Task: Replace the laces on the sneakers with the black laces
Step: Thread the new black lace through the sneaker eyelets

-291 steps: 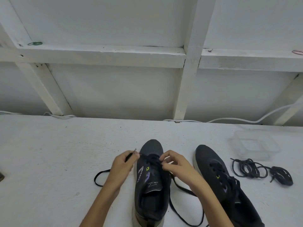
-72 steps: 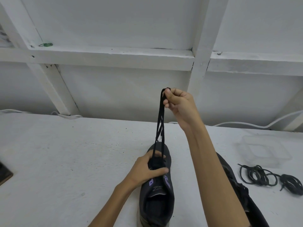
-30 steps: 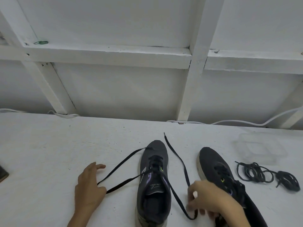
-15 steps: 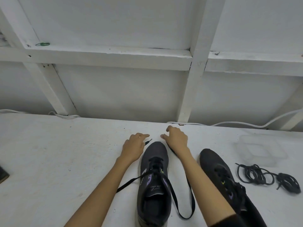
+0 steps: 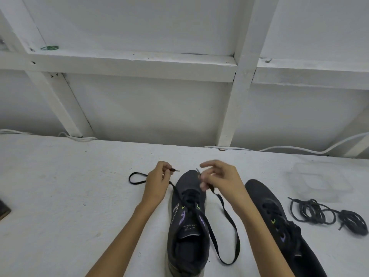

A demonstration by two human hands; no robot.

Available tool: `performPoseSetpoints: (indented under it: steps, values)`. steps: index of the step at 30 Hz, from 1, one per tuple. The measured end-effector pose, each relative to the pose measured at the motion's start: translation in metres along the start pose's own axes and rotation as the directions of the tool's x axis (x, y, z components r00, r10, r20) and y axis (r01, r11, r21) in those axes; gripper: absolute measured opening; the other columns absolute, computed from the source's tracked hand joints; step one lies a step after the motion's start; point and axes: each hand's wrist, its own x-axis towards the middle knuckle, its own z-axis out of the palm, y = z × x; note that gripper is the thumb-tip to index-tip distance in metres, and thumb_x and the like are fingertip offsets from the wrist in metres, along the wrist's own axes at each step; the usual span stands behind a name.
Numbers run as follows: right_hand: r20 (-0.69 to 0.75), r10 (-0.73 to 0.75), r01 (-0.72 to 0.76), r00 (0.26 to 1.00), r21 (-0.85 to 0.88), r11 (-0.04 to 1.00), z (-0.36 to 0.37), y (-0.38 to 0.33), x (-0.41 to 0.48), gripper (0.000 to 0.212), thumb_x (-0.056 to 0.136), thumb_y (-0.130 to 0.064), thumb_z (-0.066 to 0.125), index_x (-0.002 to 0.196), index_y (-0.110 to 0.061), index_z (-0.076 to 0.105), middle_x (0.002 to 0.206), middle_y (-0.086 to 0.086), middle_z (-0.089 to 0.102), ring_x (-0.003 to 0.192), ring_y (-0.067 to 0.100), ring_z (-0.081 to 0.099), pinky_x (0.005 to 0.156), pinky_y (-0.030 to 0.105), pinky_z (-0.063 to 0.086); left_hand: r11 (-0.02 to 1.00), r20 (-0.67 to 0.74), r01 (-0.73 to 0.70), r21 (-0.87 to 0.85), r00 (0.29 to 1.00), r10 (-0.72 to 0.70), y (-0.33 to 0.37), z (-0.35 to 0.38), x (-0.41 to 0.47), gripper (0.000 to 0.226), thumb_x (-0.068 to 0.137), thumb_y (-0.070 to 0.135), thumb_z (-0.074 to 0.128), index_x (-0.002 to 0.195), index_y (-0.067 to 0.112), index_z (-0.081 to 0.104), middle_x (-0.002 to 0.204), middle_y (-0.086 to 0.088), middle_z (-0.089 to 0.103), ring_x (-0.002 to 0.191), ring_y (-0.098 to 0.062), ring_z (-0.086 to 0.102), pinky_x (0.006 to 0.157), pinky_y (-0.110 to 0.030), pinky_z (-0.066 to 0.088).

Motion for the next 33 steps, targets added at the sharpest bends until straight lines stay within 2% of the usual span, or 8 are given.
performPoseSetpoints:
  steps: [3, 5, 12, 18, 21, 25, 29, 33]
  values:
    - [0.221, 0.059, -0.058, 0.973, -0.012, 0.998, -0.006, 0.003, -0.042, 0.012, 0.086, 0.005, 0.066, 0.095, 0.000, 0.073, 0.067, 0.013, 0.066, 0.054, 0.018, 0.059, 0.053, 0.026, 0.045, 0.949, -0.022, 0.061, -0.309, 0.997, -0.071, 0.016, -0.017, -0.019, 0.024, 0.098, -0.003, 0.045, 0.106, 0.013, 0.061, 0.084, -0.001, 0.064, 0.068, -0.003, 0.061, 0.069, -0.013, 0.049]
    - [0.265, 0.104, -0.088, 0.959, -0.071, 0.994, -0.007, 0.018, -0.055, 0.008, 0.086, 0.003, 0.068, 0.088, -0.002, 0.075, 0.068, 0.016, 0.067, 0.057, 0.018, 0.058, 0.050, 0.023, 0.045, 0.914, 0.041, 0.113, -0.389, 0.994, -0.106, 0.024, -0.029, -0.033, 0.031, 0.098, -0.004, 0.042, 0.106, 0.013, 0.067, 0.079, -0.004, 0.060, 0.065, -0.008, 0.056, 0.073, -0.018, 0.049]
    - [-0.031, 0.100, -0.104, 0.995, -0.251, 0.962, -0.011, 0.055, -0.066, 0.019, 0.087, -0.002, 0.066, 0.079, -0.017, 0.074, 0.060, 0.008, 0.066, 0.053, 0.018, 0.058, 0.047, 0.028, 0.044, 0.920, 0.288, 0.210, -0.332, 0.951, -0.114, 0.037, -0.046, -0.084, 0.018, 0.096, 0.014, 0.056, 0.092, 0.016, 0.073, 0.055, 0.013, 0.049, 0.059, -0.007, 0.039, 0.062, -0.015, 0.036]
    - [0.030, 0.047, -0.037, 0.998, -0.261, 0.965, -0.008, 0.045, -0.071, 0.015, 0.086, -0.004, 0.069, 0.081, -0.016, 0.076, 0.063, -0.009, 0.068, 0.052, 0.007, 0.057, 0.053, 0.016, 0.042, 0.923, 0.314, 0.241, -0.301, 0.939, -0.143, 0.036, -0.046, -0.104, 0.014, 0.094, 0.014, 0.060, 0.091, 0.017, 0.073, 0.076, 0.004, 0.069, 0.059, 0.000, 0.049, 0.060, -0.016, 0.040]
    - [0.016, 0.025, -0.020, 1.000, -0.283, 0.959, -0.005, 0.043, -0.069, 0.014, 0.085, -0.005, 0.070, 0.081, -0.017, 0.077, 0.069, -0.007, 0.070, 0.054, 0.006, 0.057, 0.056, 0.019, 0.047, 0.939, 0.300, 0.193, -0.283, 0.948, -0.105, 0.039, -0.045, -0.105, 0.010, 0.091, 0.015, 0.065, 0.089, 0.021, 0.073, 0.081, 0.002, 0.071, 0.071, -0.003, 0.061, 0.066, -0.015, 0.046]
    - [0.029, -0.027, 0.036, 0.999, -0.377, 0.926, -0.001, 0.039, -0.064, 0.014, 0.084, -0.008, 0.071, 0.079, -0.020, 0.076, 0.075, -0.010, 0.071, 0.060, 0.006, 0.059, 0.062, 0.028, 0.053, 0.990, 0.302, 0.068, -0.125, 0.953, -0.027, 0.051, -0.039, -0.104, 0.008, 0.088, 0.020, 0.070, 0.083, 0.026, 0.073, 0.059, 0.022, 0.059, 0.062, 0.004, 0.055, 0.063, -0.010, 0.041]
    - [0.125, -0.068, 0.130, 0.990, -0.598, 0.791, 0.001, 0.030, -0.059, 0.011, 0.086, -0.015, 0.067, 0.086, -0.023, 0.074, 0.083, -0.014, 0.068, 0.079, 0.003, 0.061, 0.073, 0.019, 0.049, 0.985, 0.303, 0.019, 0.174, 0.950, -0.072, 0.064, -0.034, -0.102, 0.004, 0.082, 0.046, 0.068, 0.083, 0.044, 0.071, 0.077, 0.026, 0.068, 0.075, 0.005, 0.063, 0.070, -0.018, 0.050]
    - [0.222, -0.045, 0.199, 0.974, -0.743, 0.639, 0.006, 0.022, -0.051, 0.017, 0.088, -0.015, 0.059, 0.095, -0.018, 0.074, 0.094, -0.007, 0.068, 0.086, 0.008, 0.059, 0.078, 0.023, 0.047, 0.921, 0.332, -0.041, 0.388, 0.938, -0.098, 0.077, -0.026, -0.100, 0.017, 0.079, 0.054, 0.063, 0.091, 0.045, 0.071, 0.084, 0.023, 0.070, 0.080, 0.004, 0.064, 0.073, -0.019, 0.049]
